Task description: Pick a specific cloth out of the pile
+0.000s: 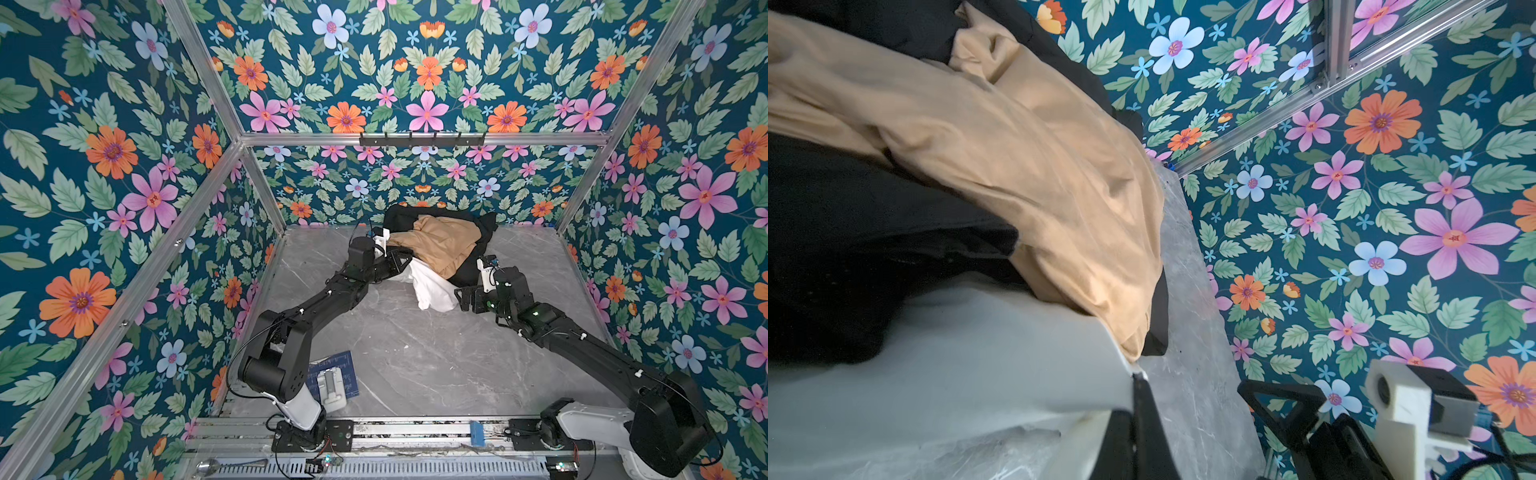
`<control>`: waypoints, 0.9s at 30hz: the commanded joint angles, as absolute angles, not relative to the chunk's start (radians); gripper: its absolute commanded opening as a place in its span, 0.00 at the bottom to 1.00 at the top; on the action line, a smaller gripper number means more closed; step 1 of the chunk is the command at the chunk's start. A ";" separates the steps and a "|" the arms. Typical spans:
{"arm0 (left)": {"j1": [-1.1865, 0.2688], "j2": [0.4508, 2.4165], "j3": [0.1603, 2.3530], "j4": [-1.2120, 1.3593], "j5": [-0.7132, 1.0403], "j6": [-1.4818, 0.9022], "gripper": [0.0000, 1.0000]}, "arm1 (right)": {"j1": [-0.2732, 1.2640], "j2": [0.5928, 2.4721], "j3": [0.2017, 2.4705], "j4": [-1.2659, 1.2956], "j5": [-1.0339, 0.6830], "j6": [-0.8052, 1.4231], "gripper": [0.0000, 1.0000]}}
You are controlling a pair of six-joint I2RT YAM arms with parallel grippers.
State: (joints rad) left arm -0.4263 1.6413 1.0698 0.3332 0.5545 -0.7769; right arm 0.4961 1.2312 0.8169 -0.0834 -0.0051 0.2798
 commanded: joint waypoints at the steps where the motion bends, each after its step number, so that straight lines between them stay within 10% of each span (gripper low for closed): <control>1: -0.425 1.629 1.083 0.364 0.558 -0.757 0.00 | 0.497 1.226 0.815 -0.072 0.006 0.266 0.99; 27: -0.425 1.597 1.105 0.347 0.555 -0.750 0.00 | 0.496 1.213 0.811 -0.074 0.008 0.266 0.99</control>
